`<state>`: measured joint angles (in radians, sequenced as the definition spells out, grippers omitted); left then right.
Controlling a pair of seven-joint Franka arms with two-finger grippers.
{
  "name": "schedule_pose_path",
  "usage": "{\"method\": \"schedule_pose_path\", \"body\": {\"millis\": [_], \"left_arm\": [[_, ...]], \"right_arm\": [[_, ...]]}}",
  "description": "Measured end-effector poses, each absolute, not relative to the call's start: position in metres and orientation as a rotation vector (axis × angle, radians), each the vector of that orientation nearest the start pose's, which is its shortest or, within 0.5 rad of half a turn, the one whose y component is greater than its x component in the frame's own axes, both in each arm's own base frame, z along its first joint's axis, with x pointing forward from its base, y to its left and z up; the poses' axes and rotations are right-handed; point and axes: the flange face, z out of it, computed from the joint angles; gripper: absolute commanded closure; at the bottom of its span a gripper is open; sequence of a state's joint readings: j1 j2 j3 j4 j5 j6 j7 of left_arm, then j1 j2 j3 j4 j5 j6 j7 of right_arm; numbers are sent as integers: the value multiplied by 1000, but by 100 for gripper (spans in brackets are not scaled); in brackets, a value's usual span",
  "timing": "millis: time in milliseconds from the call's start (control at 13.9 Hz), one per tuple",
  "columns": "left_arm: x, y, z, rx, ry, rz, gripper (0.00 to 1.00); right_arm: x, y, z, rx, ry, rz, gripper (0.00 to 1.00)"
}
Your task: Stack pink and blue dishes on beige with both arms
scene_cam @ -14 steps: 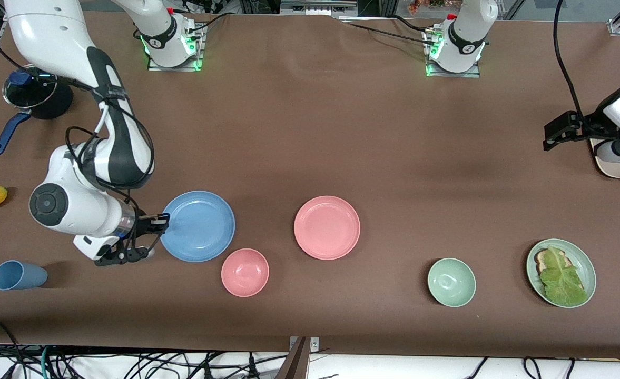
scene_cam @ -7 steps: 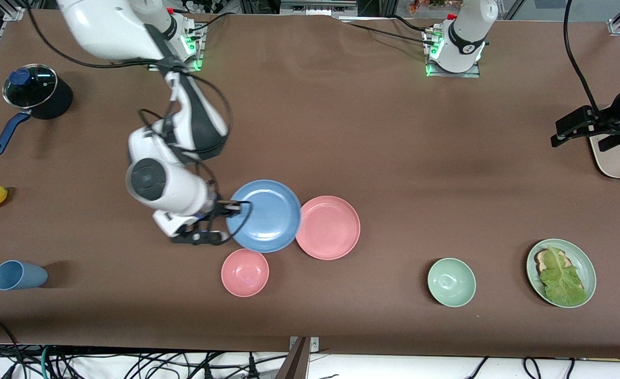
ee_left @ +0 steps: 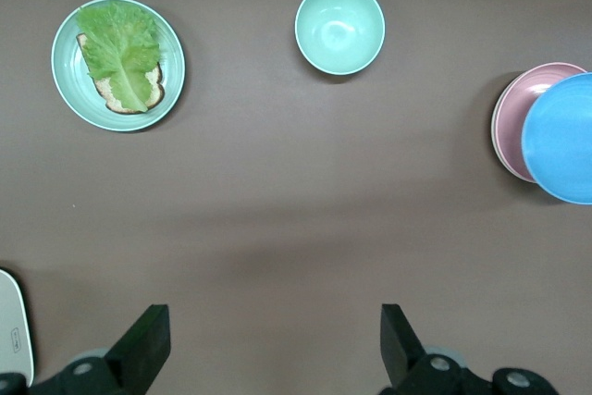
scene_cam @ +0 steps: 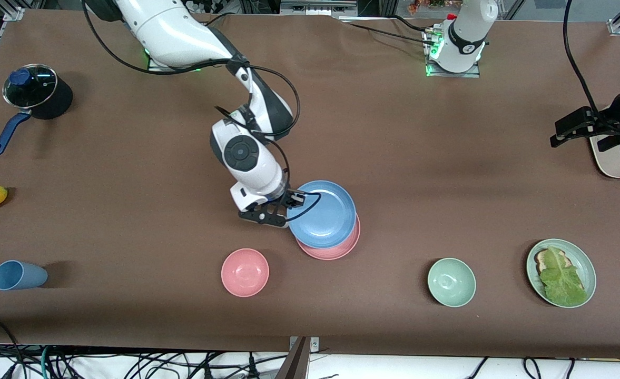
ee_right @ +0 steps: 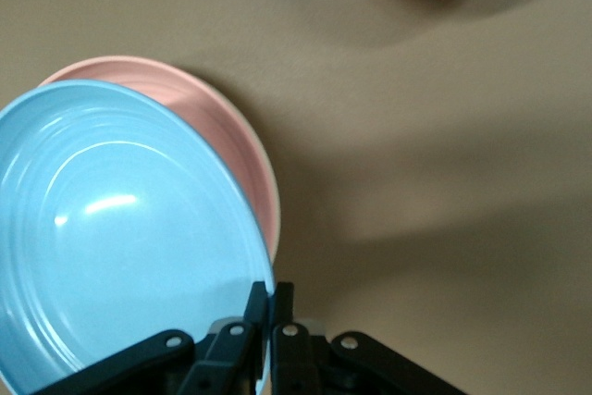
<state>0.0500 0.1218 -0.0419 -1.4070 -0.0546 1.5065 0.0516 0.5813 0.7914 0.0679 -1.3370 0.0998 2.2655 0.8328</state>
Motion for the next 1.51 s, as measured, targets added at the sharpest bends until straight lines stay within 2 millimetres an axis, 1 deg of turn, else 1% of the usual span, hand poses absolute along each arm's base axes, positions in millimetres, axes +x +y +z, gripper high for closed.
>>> {"method": "schedule_pose_path", "body": {"millis": [72, 216, 576, 719, 791, 863, 935, 1007, 1151, 1223, 1295, 1439, 1511], "left_arm": [[586, 1, 626, -3201, 72, 33, 0], [586, 2, 626, -3201, 69, 34, 0], [587, 7, 625, -3200, 54, 37, 0], [587, 8, 625, -3200, 53, 37, 0], [587, 8, 625, -3200, 53, 37, 0], [587, 8, 625, -3200, 53, 37, 0], [587, 8, 625, -3200, 53, 37, 0], [587, 8, 625, -3200, 53, 37, 0], [587, 8, 625, -3200, 53, 37, 0], [587, 8, 625, -3200, 53, 38, 0], [587, 8, 625, -3200, 53, 38, 0], [587, 8, 625, -3200, 53, 38, 0], [587, 8, 625, -3200, 53, 38, 0]], "right_arm": [[604, 454, 264, -2919, 411, -30, 100], [604, 457, 254, -2907, 429, -47, 100], [612, 451, 235, -2891, 450, -94, 100], [615, 447, 231, -2892, 459, -104, 100], [616, 446, 230, -2892, 460, -106, 79], [616, 446, 230, -2892, 461, -108, 63], [617, 446, 231, -2891, 460, -111, 46], [618, 446, 232, -2891, 461, -115, 35], [620, 446, 236, -2887, 462, -124, 30], [621, 446, 238, -2888, 462, -123, 24], [622, 444, 241, -2897, 464, -114, 21], [628, 434, 255, -2929, 469, -102, 14], [634, 424, 267, -2953, 460, -102, 10]]}}
